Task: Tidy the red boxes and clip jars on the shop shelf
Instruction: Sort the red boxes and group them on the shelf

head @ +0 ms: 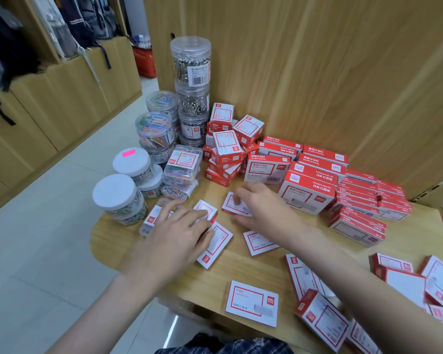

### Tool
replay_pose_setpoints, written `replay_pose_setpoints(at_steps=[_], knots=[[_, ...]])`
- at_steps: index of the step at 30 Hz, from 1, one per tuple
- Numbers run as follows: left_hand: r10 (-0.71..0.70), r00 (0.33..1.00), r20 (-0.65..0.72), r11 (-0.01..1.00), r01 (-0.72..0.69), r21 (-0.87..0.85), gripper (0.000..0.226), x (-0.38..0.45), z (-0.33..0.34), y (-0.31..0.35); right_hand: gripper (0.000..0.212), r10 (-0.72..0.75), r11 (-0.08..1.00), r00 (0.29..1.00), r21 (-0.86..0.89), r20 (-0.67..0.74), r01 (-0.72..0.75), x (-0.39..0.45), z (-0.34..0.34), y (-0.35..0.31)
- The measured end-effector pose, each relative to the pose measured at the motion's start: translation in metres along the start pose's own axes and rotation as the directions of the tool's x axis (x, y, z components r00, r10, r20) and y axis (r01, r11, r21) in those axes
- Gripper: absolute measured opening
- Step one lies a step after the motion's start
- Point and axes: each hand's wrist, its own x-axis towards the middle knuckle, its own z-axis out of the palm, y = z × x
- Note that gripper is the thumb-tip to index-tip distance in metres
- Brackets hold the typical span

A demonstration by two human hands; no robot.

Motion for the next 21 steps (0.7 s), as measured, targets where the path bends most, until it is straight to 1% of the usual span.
replay_pose_setpoints(at_steps=[2,5,6,7,9,10,11,13,14,15,18,21], knots=[[0.006,1.000,0.023,0.999,-0.005,-0.044,0.031,0.003,-0.001,-0.001,0.023,-0.003,1.000,1.000,-0.004,-0.018,0.003,0.002,0.000,-0.001],[0.006,0.999,0.046,0.996,-0.001,-0.095,0.032,0.005,-0.004,-0.002,0.021,0.002,0.991,0.996,0.133,-0.089,0.010,-0.007,-0.023,0.008],[-0.011,0.999,0.051,0.996,0.015,-0.088,0.034,0.005,-0.005,0.000,0.022,-0.012,0.985,0.997,0.172,-0.078,0.025,-0.014,-0.033,0.014],[-0.033,0.997,0.063,0.997,0.037,-0.062,0.038,0.004,-0.006,0.002,0.024,-0.035,0.980,0.999,0.195,-0.029,0.040,-0.021,-0.041,0.019],[-0.069,0.991,0.116,0.998,0.067,0.016,0.053,0.003,-0.006,0.007,0.027,-0.072,0.982,0.987,0.185,0.143,0.045,-0.036,-0.048,0.024],[-0.069,0.987,0.146,0.997,0.063,0.046,0.059,0.003,-0.005,0.010,0.031,-0.077,0.986,0.971,0.162,0.225,0.041,-0.041,-0.046,0.025],[-0.058,0.984,0.167,0.996,0.048,0.069,0.062,0.004,-0.005,0.012,0.036,-0.074,0.988,0.958,0.154,0.277,0.031,-0.044,-0.042,0.026],[-0.025,0.984,0.179,0.996,0.009,0.089,0.062,0.007,-0.002,0.013,0.047,-0.046,0.970,0.958,0.240,0.283,-0.025,-0.047,-0.037,0.026],[-0.004,0.985,0.171,0.997,-0.010,0.081,0.059,0.009,0.000,0.012,0.049,-0.021,0.954,0.963,0.293,0.269,-0.061,-0.047,-0.037,0.025],[0.019,0.987,0.159,0.998,-0.029,0.061,0.056,0.010,0.003,0.011,0.049,-0.005,0.948,0.964,0.308,0.264,-0.080,-0.049,-0.037,0.025],[0.087,0.989,0.120,0.996,-0.087,-0.011,0.051,0.017,0.012,0.013,0.045,0.002,0.981,0.958,0.187,0.287,-0.059,-0.053,-0.032,0.030],[0.105,0.991,0.086,0.992,-0.098,-0.084,0.050,0.026,0.018,0.021,0.045,0.022,0.989,0.965,0.135,0.261,-0.059,-0.056,-0.025,0.033]])
